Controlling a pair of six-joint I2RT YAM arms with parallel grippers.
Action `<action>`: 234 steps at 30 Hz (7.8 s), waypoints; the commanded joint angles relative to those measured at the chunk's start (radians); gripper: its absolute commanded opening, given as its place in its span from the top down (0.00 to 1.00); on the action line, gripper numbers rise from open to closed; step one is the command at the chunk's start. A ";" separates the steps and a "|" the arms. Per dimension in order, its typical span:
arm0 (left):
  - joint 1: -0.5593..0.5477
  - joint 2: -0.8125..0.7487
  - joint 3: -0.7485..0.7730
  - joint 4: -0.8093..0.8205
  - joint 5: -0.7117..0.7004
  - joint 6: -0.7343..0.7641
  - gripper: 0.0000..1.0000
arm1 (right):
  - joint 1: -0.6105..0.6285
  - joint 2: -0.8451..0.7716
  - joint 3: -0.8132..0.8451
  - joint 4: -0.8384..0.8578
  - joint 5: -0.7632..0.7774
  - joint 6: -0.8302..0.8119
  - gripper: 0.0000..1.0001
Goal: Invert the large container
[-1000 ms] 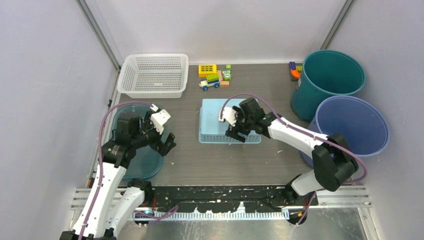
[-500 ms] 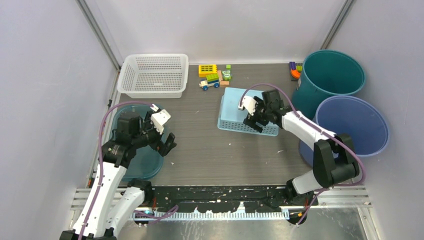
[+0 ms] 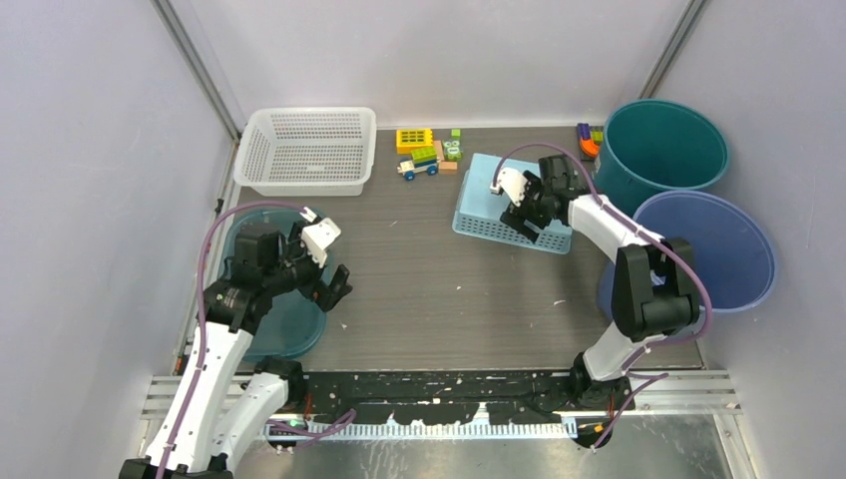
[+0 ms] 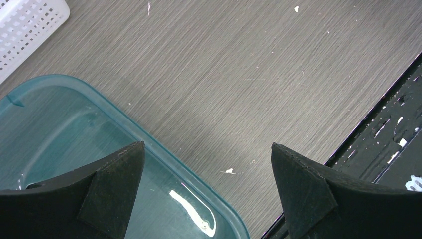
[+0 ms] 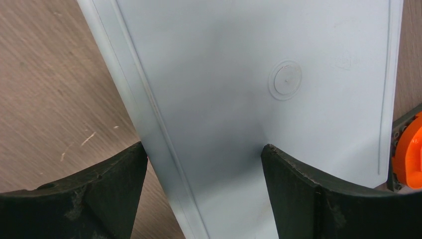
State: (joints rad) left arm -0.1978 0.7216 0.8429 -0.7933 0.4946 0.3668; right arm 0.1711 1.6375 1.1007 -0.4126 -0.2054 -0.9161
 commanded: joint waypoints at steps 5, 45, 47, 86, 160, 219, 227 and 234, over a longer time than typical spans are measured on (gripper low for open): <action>0.006 -0.010 0.007 0.037 0.023 -0.010 0.00 | -0.047 0.105 0.037 -0.122 0.057 0.022 0.14; 0.006 0.006 0.002 0.042 0.016 -0.008 0.00 | -0.077 0.428 0.382 -0.168 0.165 -0.404 0.12; 0.006 0.009 0.002 0.043 0.015 -0.009 0.00 | -0.076 0.442 0.397 -0.162 0.178 -0.426 0.12; 0.006 0.049 0.013 0.045 0.000 -0.009 0.00 | -0.037 0.561 0.502 0.007 0.269 -0.578 0.09; -0.201 1.124 0.640 0.509 -0.859 0.265 0.05 | 0.143 -0.742 -0.269 -0.358 -0.454 0.166 0.00; -0.256 1.235 0.653 0.523 -0.989 0.368 0.98 | 0.096 -0.776 -0.293 -0.363 -0.493 0.131 0.00; -0.259 1.183 0.626 0.636 -1.063 0.439 0.99 | 0.092 -0.781 -0.294 -0.365 -0.500 0.129 0.00; -0.260 1.106 0.603 0.754 -1.094 0.493 1.00 | 0.089 -0.785 -0.293 -0.367 -0.505 0.127 0.00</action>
State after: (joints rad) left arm -0.4515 1.9575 1.4364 -0.2188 -0.5018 0.7841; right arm 0.2661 0.8711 0.8078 -0.7902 -0.6807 -0.7799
